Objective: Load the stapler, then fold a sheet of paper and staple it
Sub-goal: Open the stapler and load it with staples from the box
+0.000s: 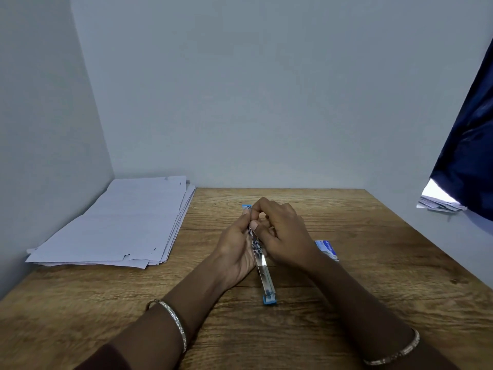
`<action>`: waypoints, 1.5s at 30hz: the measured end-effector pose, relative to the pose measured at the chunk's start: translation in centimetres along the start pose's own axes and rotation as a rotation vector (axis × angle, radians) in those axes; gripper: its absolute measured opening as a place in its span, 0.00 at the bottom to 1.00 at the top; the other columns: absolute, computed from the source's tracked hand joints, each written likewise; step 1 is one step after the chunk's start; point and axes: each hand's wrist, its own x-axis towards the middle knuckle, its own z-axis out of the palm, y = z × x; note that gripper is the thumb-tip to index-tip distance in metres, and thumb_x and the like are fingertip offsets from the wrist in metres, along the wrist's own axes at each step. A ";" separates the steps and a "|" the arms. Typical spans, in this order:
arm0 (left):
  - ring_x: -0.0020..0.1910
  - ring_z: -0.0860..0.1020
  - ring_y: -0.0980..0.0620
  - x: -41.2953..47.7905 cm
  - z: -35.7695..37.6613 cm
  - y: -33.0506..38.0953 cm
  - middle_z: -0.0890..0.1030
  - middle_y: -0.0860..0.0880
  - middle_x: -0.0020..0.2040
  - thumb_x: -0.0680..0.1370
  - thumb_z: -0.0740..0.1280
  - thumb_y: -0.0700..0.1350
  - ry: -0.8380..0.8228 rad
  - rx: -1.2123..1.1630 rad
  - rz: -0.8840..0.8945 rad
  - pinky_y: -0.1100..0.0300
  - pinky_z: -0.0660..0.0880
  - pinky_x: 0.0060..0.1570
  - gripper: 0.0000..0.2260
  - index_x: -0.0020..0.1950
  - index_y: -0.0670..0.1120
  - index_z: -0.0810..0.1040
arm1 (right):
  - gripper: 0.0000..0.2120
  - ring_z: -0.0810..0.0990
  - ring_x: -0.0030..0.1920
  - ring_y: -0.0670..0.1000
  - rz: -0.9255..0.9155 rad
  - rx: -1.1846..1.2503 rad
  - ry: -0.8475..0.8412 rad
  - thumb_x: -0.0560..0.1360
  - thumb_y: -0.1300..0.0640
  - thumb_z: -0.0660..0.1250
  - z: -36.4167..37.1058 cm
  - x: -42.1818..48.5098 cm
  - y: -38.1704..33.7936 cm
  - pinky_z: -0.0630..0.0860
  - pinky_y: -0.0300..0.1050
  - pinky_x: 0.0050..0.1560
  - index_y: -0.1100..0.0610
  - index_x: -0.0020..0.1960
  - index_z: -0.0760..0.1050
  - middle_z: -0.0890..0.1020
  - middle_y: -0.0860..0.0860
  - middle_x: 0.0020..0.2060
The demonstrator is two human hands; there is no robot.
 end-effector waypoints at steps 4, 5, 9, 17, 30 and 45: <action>0.38 0.87 0.44 0.5 -0.1 -0.2 0.87 0.39 0.41 0.87 0.50 0.55 -0.026 -0.168 -0.049 0.50 0.85 0.39 0.35 0.38 0.39 0.89 | 0.04 0.71 0.50 0.48 0.055 0.014 -0.068 0.76 0.53 0.67 0.0 0.1 0.0 0.72 0.62 0.60 0.47 0.49 0.72 0.73 0.38 0.37; 0.38 0.87 0.43 0.5 0.0 -0.2 0.87 0.38 0.41 0.87 0.50 0.55 -0.030 -0.209 -0.052 0.50 0.85 0.37 0.35 0.38 0.38 0.88 | 0.04 0.72 0.50 0.48 0.067 0.029 -0.073 0.76 0.54 0.67 0.0 0.1 0.0 0.72 0.62 0.61 0.47 0.49 0.73 0.74 0.38 0.38; 0.36 0.87 0.40 0.4 0.3 -0.2 0.86 0.35 0.42 0.87 0.49 0.55 -0.022 -0.307 -0.071 0.48 0.84 0.31 0.36 0.38 0.34 0.87 | 0.05 0.72 0.57 0.49 0.069 0.062 -0.047 0.76 0.56 0.69 0.0 0.0 -0.3 0.70 0.62 0.63 0.48 0.49 0.75 0.79 0.40 0.51; 0.58 0.81 0.35 0.2 0.3 0.7 0.77 0.34 0.68 0.87 0.50 0.56 0.050 -0.437 -0.093 0.40 0.84 0.33 0.26 0.73 0.37 0.70 | 0.06 0.77 0.50 0.48 -0.046 0.139 0.044 0.71 0.58 0.70 -0.3 -0.4 -1.0 0.74 0.61 0.57 0.50 0.45 0.76 0.81 0.45 0.43; 0.63 0.81 0.37 0.0 0.0 0.5 0.82 0.32 0.62 0.87 0.52 0.53 0.020 -0.234 -0.039 0.42 0.73 0.68 0.26 0.59 0.33 0.79 | 0.02 0.85 0.28 0.52 0.148 0.538 0.145 0.76 0.56 0.73 0.2 0.3 0.5 0.81 0.46 0.28 0.51 0.46 0.80 0.85 0.53 0.31; 0.55 0.78 0.40 0.2 0.8 0.0 0.80 0.33 0.56 0.84 0.45 0.63 0.012 0.008 0.050 0.40 0.71 0.60 0.36 0.67 0.33 0.74 | 0.09 0.80 0.31 0.38 0.082 0.206 0.102 0.74 0.62 0.76 -1.0 0.5 0.6 0.73 0.27 0.34 0.57 0.53 0.87 0.79 0.41 0.33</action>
